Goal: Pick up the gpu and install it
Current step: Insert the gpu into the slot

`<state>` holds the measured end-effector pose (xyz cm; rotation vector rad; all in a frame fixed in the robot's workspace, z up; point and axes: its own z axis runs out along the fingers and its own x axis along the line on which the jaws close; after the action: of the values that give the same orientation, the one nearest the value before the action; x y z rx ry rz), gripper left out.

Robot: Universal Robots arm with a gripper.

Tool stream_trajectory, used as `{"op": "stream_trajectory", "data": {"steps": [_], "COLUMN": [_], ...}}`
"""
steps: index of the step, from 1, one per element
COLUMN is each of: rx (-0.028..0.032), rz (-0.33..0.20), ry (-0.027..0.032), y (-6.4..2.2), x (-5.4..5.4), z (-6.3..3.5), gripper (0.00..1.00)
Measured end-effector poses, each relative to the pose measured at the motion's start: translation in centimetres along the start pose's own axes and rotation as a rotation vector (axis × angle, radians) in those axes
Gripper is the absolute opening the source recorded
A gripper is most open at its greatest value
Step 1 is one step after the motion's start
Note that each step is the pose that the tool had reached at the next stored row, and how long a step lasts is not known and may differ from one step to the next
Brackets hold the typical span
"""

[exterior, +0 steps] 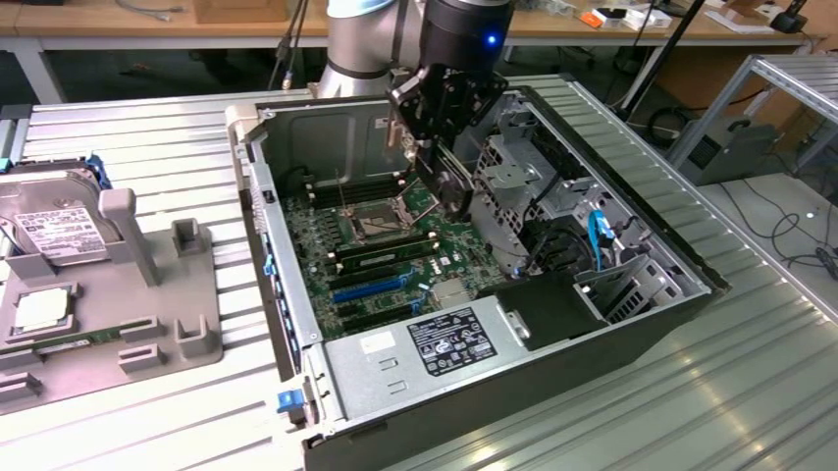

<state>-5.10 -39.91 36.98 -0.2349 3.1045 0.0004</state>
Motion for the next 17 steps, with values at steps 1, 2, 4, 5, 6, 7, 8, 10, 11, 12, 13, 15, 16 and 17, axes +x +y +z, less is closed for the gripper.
{"op": "stream_trajectory", "data": {"steps": [1, 2, 4, 5, 6, 7, 8, 10, 11, 12, 13, 15, 16, 17], "rx": [-0.0003, -0.0005, -0.0009, -0.0011, -0.0012, -0.0014, -0.0015, -0.0018, -0.0021, -0.0022, -0.0023, -0.0027, -0.0029, -0.0032], "rz": [-0.010, -0.019, -0.033, -0.040, -0.046, -0.052, -0.055, -0.067, -0.074, -0.081, -0.086, -0.099, -0.104, -0.112], "ry": [0.0000, 0.0000, -0.0001, -0.0001, 0.0000, -0.0001, -0.0001, -0.0001, -0.0002, -0.0002, -0.0002, -0.0002, -0.0002, -0.0002], "y": [0.00, 0.00, 0.00, 0.00, 0.00, 0.00, 0.00, 0.00, 0.00, 0.00, 0.00, 0.00, 0.00, 0.00], "x": [0.00, 0.00, 0.00, 0.00, 0.00, 0.00, 0.00, 0.00, 0.00, 0.00, 0.00, 0.00, 0.00, 0.00], "z": [0.00, 0.00, 0.00, 0.00, 0.00, 0.00, 0.00, 0.00, 0.00, 0.00, 0.00, 0.00, 0.00, 0.00], "gripper": [0.27, 0.27, 0.27, 0.27, 0.27, 0.27, 0.27, 0.27, 0.27, 0.27, 0.27, 0.27, 0.27, 0.27]}}
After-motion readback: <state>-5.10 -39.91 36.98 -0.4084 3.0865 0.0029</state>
